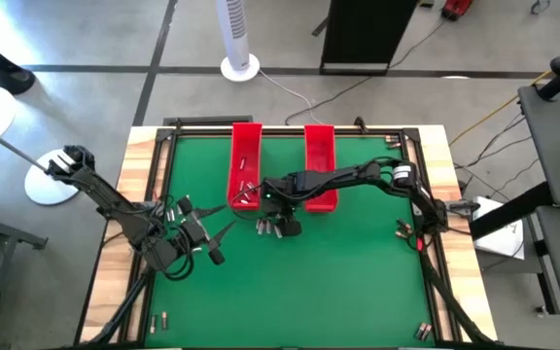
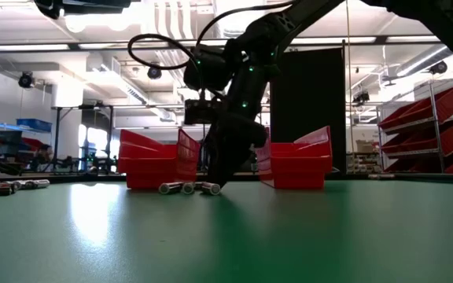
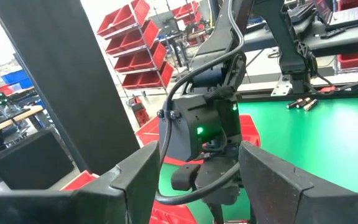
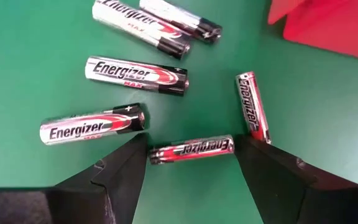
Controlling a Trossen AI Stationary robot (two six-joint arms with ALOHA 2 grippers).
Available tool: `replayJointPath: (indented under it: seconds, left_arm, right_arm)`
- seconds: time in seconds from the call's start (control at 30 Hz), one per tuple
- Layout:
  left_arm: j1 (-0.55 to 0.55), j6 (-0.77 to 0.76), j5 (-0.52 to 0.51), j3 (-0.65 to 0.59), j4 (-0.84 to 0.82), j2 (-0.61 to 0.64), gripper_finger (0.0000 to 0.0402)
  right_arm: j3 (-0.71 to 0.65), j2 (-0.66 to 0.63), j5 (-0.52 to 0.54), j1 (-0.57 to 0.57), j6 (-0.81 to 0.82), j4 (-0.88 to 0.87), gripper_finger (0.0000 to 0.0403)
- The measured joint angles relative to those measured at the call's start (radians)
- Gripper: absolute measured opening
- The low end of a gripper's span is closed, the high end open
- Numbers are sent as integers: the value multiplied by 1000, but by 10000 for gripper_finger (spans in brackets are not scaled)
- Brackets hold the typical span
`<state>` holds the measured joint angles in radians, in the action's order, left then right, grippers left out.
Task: Sort batteries
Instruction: Put the silver battery into the left red bin
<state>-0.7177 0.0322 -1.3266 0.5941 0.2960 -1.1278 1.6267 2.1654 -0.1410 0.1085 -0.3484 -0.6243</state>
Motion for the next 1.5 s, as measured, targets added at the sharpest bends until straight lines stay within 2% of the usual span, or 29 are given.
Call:
replayJointPath:
  seconds: [0.27,0.57,0.77,1.0,1.23,1.5]
  left_arm:
    - [0,0,0,0,0,0,199]
    - [0,0,1,0,1,0,199]
    - [0,-1,5,0,1,0,199]
    - [0,-1,5,0,1,0,199]
    - [0,-1,5,0,1,0,199]
    - [0,-1,4,0,1,0,199]
  right_arm:
    - [-4,1,-5,-4,-96,22,227]
    - [-4,2,2,-8,-150,32,244]
    - [-6,2,1,-10,-208,32,235]
    - [-6,2,-1,-7,-97,29,225]
    - [-10,2,0,-7,-120,29,231]
    - [-14,16,2,-5,-50,28,198]
